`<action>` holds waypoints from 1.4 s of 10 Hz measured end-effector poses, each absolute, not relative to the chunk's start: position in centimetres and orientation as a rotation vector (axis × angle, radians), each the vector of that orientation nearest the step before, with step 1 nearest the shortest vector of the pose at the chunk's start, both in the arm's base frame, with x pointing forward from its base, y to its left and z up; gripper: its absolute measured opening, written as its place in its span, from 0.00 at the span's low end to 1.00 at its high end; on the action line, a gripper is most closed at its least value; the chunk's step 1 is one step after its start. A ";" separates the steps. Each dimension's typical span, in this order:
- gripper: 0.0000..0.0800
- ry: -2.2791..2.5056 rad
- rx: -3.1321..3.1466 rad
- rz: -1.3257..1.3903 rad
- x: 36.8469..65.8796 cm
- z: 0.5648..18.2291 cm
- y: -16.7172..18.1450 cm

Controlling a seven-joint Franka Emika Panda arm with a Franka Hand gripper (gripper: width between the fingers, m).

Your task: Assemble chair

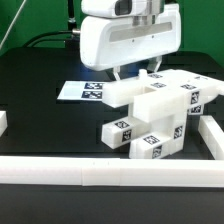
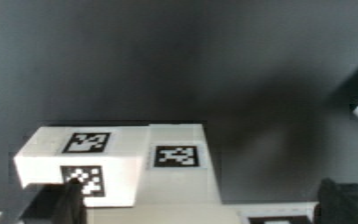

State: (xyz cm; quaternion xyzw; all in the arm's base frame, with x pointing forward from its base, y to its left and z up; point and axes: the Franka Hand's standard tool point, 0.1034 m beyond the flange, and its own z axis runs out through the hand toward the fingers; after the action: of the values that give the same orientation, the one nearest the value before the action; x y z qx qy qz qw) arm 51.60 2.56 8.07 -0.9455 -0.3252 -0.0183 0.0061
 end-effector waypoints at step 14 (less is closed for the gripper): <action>0.81 -0.703 -3.017 0.059 52.6 7.4 5.9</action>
Offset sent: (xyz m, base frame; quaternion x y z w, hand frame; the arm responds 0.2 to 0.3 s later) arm 0.0332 0.0378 -0.0032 0.0119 -0.0046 0.0534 0.9985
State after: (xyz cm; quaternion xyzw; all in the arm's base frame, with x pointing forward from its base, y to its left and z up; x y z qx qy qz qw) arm 52.59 5.95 7.37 -0.9735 -0.2267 0.0190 0.0214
